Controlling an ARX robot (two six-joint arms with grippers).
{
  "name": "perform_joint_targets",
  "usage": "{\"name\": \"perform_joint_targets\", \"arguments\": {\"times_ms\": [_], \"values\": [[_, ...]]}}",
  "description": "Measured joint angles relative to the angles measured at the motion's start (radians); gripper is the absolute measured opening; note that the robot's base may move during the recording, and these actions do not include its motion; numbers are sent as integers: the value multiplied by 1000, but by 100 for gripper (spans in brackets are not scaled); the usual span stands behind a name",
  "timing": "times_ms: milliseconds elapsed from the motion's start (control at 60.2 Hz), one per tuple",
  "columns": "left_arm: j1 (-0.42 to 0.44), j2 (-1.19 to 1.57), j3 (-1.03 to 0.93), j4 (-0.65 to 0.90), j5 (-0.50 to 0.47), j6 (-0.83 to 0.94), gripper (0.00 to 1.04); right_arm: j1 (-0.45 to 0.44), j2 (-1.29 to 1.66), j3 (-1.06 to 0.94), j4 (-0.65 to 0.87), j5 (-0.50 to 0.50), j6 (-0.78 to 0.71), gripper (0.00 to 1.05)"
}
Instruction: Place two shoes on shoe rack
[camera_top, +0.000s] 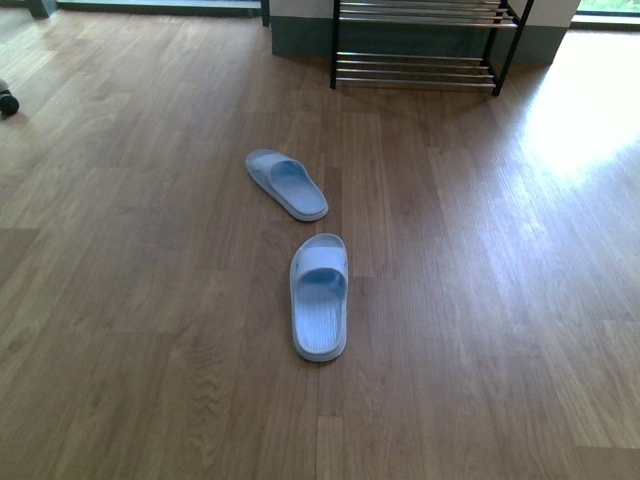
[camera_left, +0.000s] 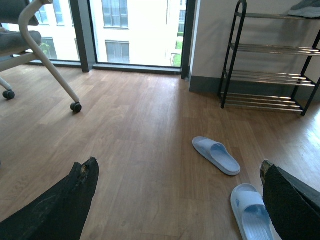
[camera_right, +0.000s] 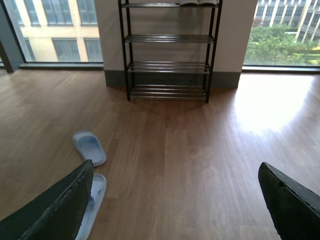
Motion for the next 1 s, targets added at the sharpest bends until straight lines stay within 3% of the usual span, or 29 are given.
{"name": "perform_joint_targets", "arguments": {"times_ms": [997], "values": [[0,0,0,0,2,0,95,0,-1,0,0,2,0,96]]}}
